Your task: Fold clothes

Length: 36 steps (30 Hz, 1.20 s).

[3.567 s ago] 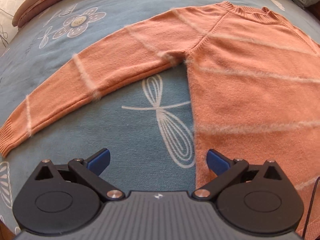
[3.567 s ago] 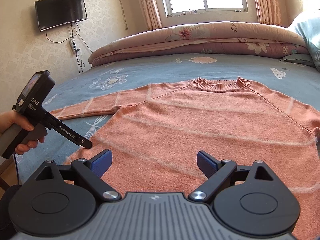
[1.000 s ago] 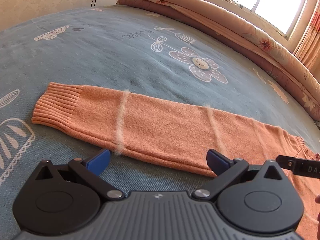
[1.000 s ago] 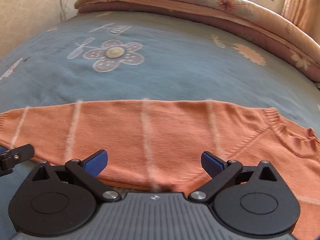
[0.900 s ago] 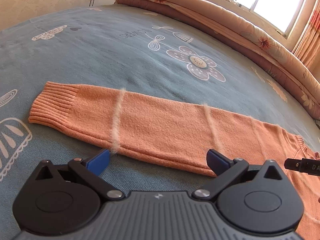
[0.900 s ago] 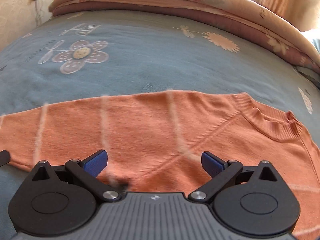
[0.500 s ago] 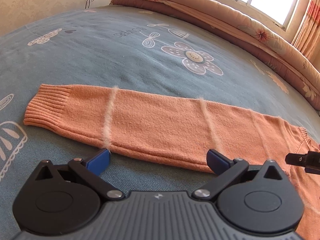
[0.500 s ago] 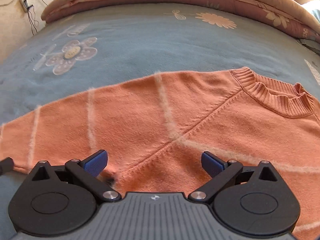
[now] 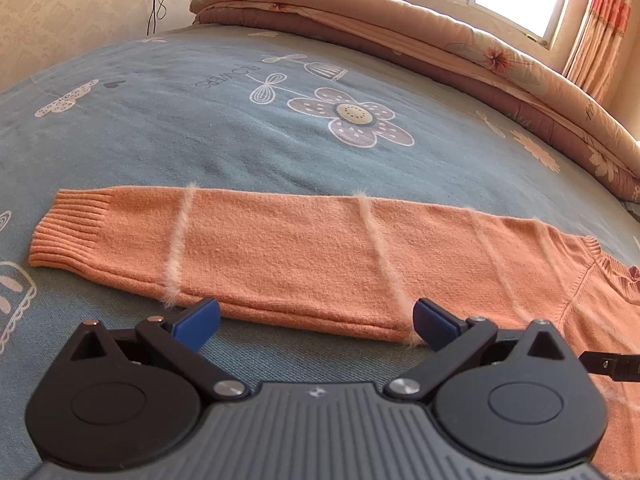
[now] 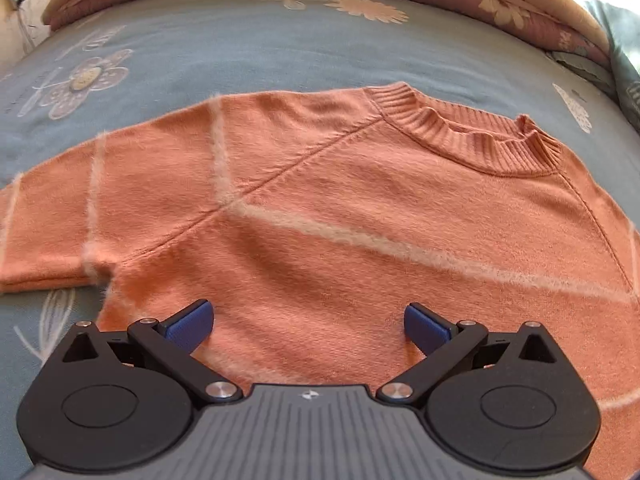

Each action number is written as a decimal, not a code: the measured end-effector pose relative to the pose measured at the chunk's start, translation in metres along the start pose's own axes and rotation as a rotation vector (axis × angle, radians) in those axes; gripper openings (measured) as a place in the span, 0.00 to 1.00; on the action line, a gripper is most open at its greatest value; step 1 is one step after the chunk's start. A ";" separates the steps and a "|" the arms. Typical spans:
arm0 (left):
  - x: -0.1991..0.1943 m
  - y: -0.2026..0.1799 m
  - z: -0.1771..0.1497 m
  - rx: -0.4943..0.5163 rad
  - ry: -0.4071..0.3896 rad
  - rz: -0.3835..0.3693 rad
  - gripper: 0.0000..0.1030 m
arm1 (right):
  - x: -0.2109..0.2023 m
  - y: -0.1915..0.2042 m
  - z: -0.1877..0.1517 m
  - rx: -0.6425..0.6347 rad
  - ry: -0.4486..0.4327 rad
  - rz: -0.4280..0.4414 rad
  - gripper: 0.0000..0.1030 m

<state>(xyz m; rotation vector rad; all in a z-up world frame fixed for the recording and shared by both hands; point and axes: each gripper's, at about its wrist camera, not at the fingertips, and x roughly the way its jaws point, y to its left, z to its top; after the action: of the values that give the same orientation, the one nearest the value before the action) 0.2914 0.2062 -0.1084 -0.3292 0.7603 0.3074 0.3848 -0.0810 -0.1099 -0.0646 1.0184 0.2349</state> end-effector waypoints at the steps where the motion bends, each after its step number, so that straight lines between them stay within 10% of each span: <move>1: 0.000 -0.002 0.000 0.007 -0.001 -0.003 0.99 | -0.005 0.000 -0.001 0.000 -0.022 0.014 1.00; 7: -0.001 -0.015 -0.003 0.047 0.004 -0.013 0.99 | -0.001 0.007 -0.013 -0.057 0.033 -0.078 1.00; 29: -0.027 -0.054 -0.012 0.118 0.015 -0.214 0.99 | -0.102 0.096 -0.165 -0.346 0.130 0.152 1.00; 36: -0.040 -0.077 -0.021 0.186 0.008 -0.270 0.99 | -0.122 0.081 -0.157 -0.301 -0.040 -0.016 1.00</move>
<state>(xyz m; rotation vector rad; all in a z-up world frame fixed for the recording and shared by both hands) 0.2807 0.1223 -0.0804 -0.2537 0.7366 -0.0190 0.1739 -0.0481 -0.0840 -0.3399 0.9364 0.3723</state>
